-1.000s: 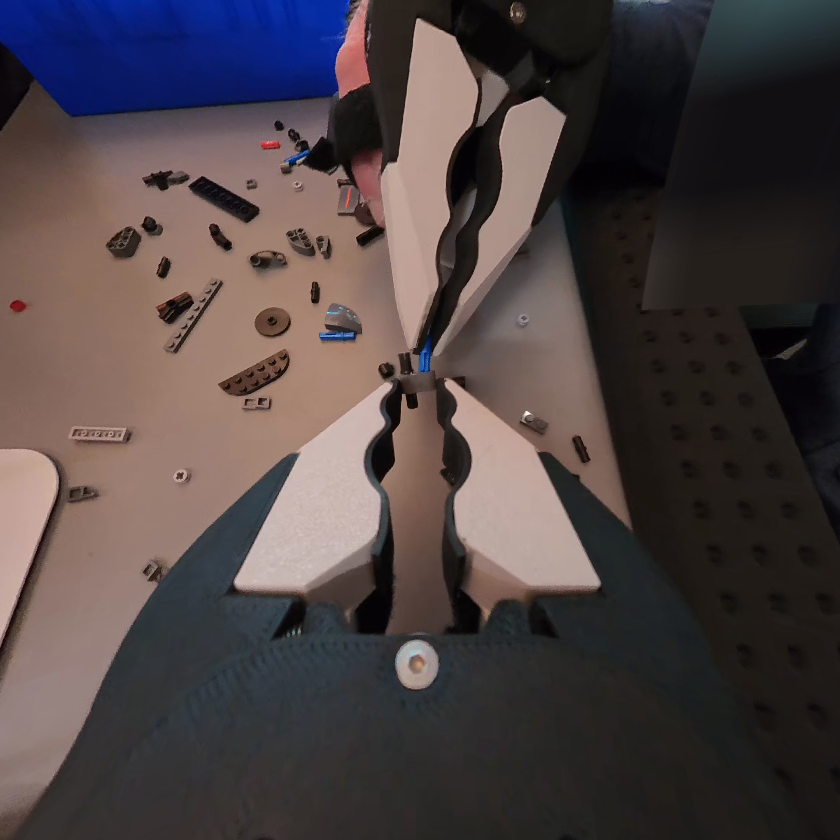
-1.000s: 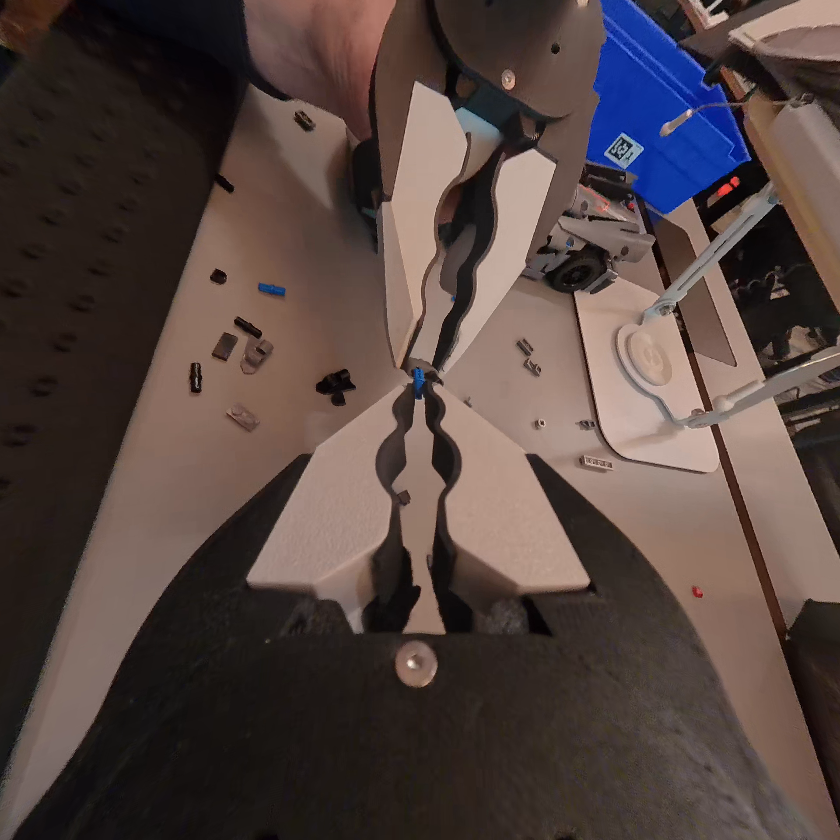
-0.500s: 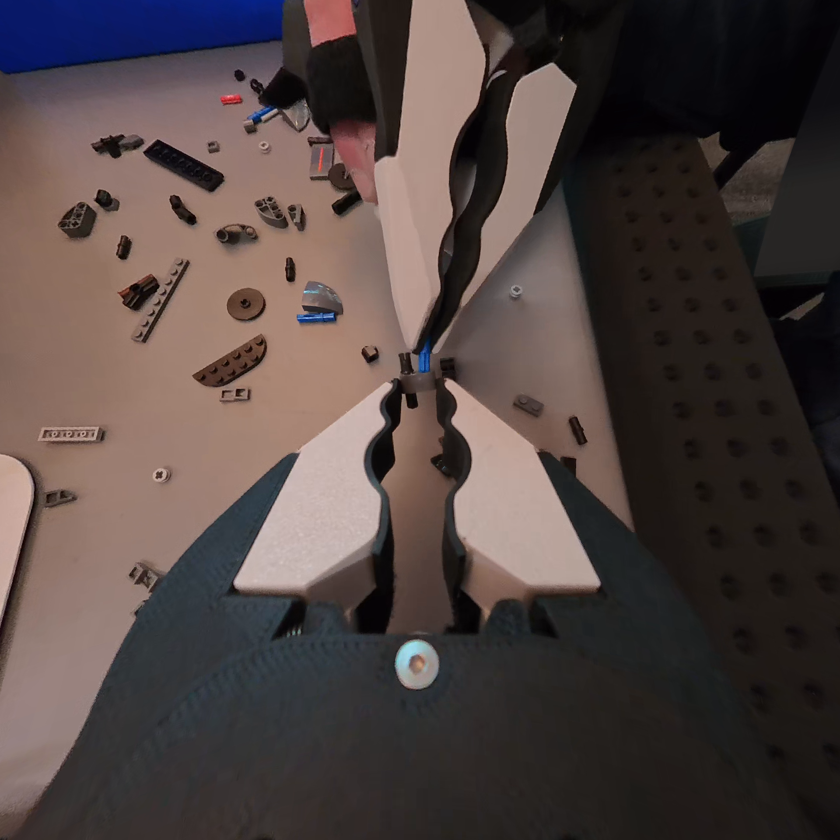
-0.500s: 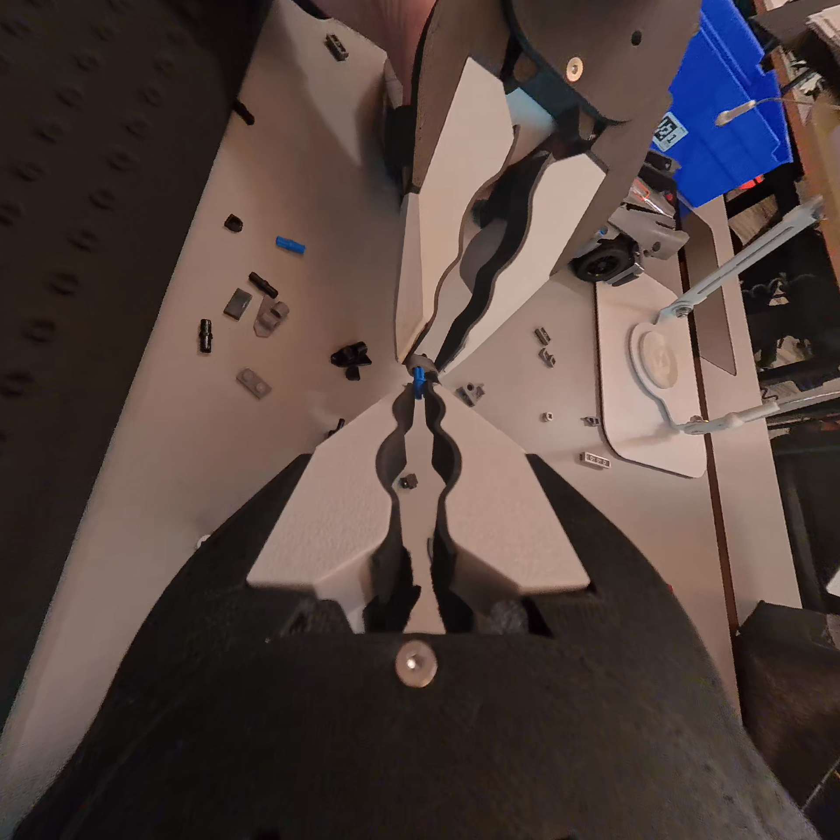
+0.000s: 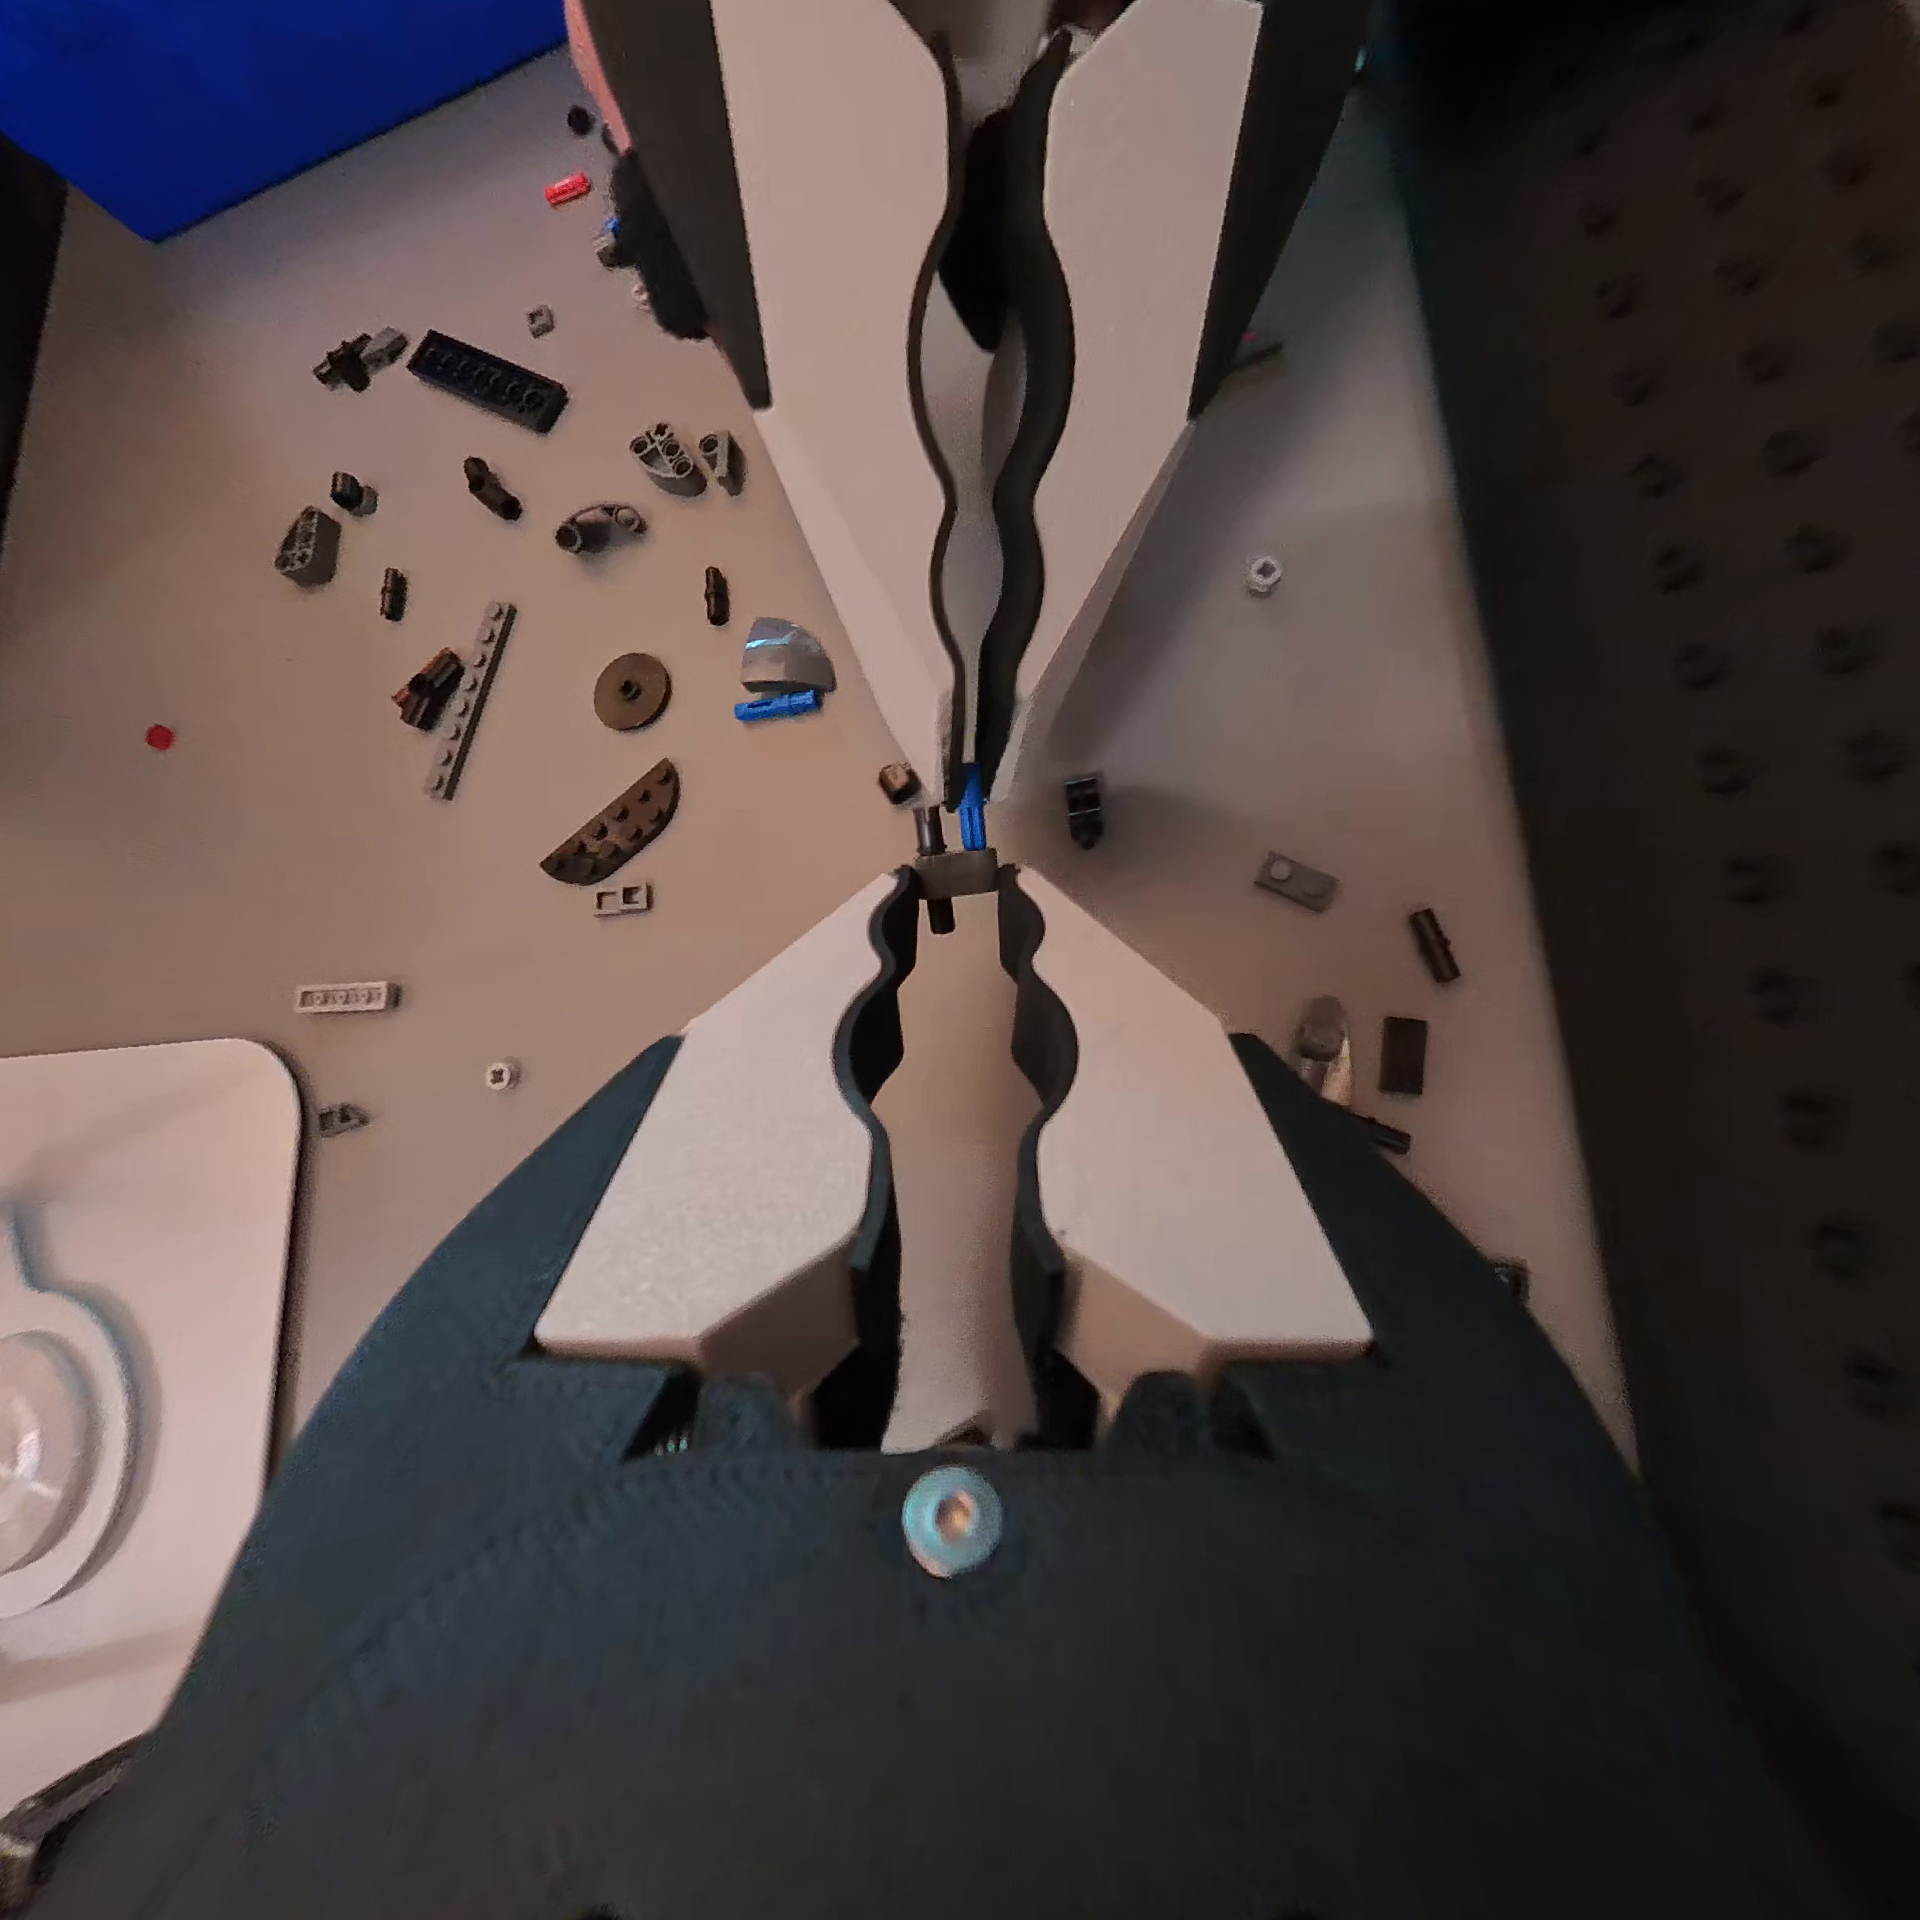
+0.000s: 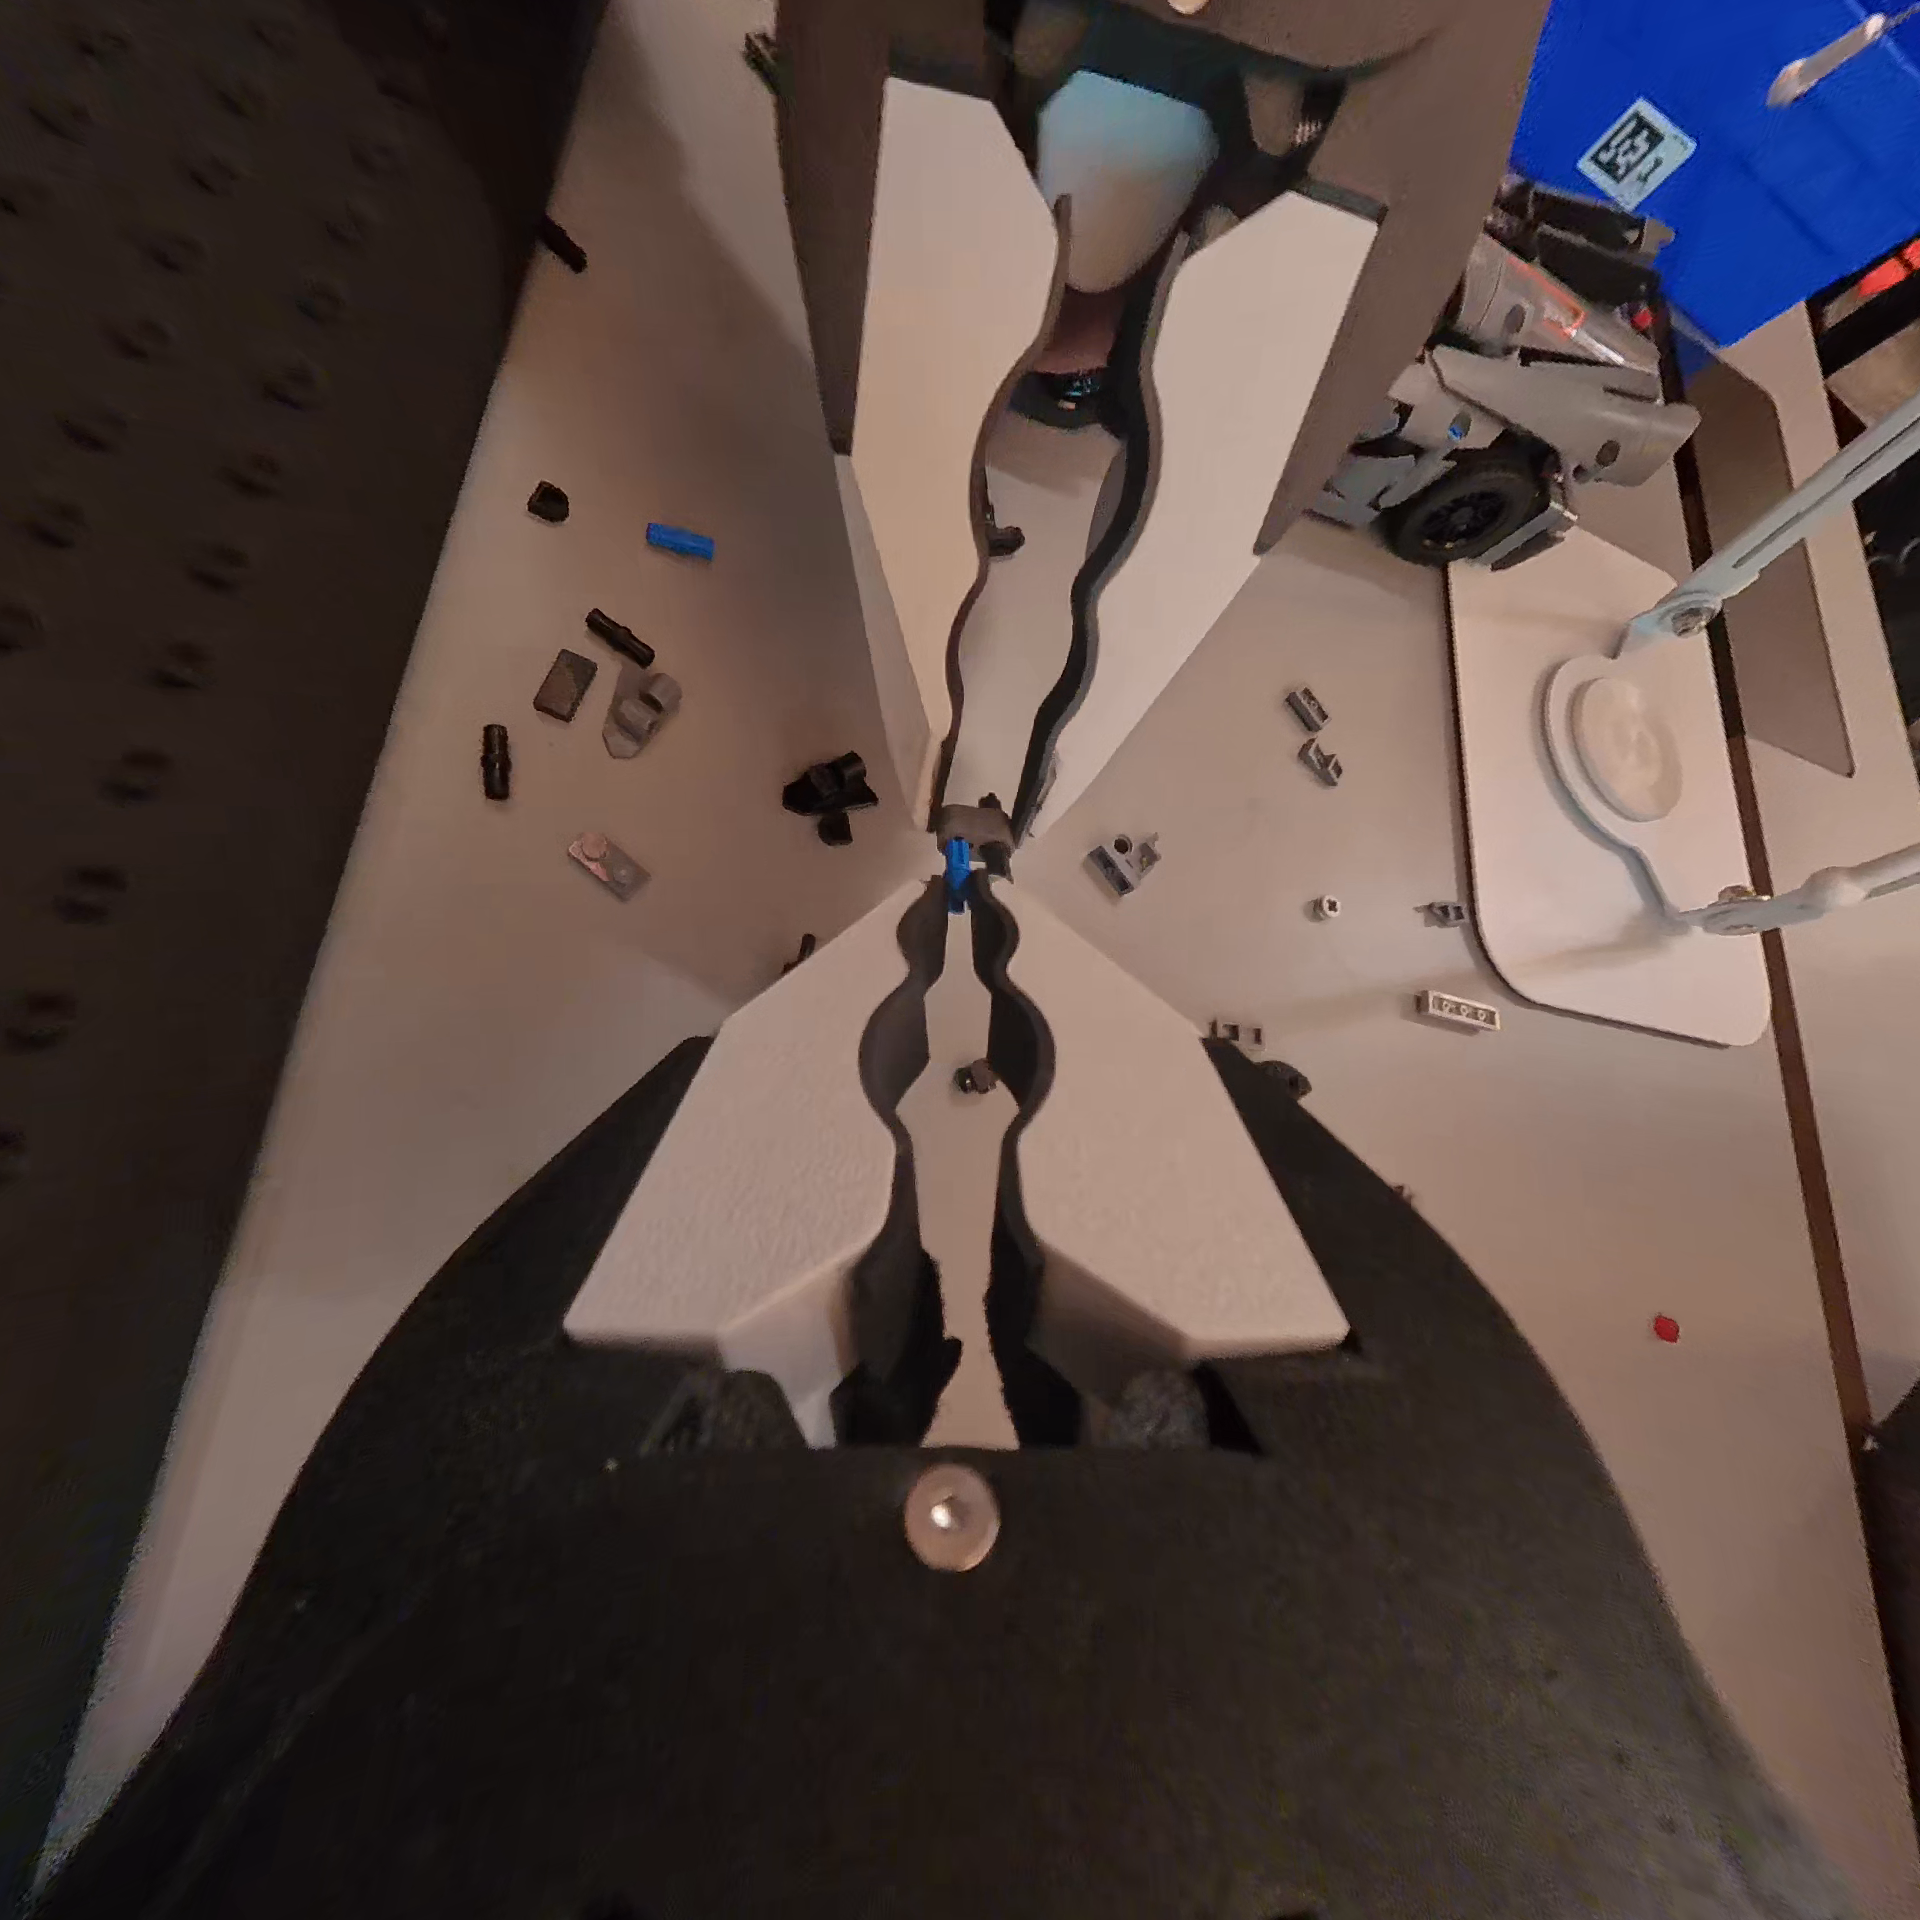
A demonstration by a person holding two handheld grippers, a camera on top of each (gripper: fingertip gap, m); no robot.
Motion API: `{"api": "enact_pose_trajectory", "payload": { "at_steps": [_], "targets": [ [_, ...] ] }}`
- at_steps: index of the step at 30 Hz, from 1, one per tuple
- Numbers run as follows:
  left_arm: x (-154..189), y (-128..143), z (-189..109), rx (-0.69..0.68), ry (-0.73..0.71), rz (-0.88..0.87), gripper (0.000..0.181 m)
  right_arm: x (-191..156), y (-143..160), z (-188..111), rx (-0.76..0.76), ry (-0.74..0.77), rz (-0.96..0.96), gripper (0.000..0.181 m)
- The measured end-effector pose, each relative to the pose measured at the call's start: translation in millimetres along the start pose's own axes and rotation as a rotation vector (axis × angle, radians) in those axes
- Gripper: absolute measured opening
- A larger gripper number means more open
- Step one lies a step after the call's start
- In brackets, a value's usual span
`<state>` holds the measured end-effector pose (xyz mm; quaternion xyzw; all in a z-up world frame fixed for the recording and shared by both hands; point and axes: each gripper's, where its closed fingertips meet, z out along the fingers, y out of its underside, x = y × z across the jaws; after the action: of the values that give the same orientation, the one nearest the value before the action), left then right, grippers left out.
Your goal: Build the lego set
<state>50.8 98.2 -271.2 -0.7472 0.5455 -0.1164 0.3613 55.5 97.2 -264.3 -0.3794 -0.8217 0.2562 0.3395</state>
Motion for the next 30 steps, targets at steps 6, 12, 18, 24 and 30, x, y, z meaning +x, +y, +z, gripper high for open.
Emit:
{"api": "enact_pose_trajectory", "payload": {
  "at_steps": [6,12,18,24,30],
  "targets": [
    [-8.3,-3.1,-1.1,0.001,-0.078,0.027,0.013,6.3,3.7,-1.2,0.013,-0.018,0.115,0.002],
    [-13.2,-0.7,4.0,-0.071,-0.178,0.116,0.013,9.8,9.6,1.5,0.037,-0.068,0.263,0.002],
    [-17.8,-7.0,-1.1,-0.025,-0.22,0.129,0.013,15.3,3.7,-5.3,0.133,-0.099,0.351,0.002],
    [-23.0,-17.3,-8.4,0.026,-0.287,0.162,0.013,20.8,-3.5,-14.1,0.222,-0.13,0.433,0.002],
    [-25.5,-24.2,-13.2,0.044,-0.349,0.212,0.013,24.1,-7.5,-20.1,0.271,-0.143,0.473,0.002]
  ]
}}
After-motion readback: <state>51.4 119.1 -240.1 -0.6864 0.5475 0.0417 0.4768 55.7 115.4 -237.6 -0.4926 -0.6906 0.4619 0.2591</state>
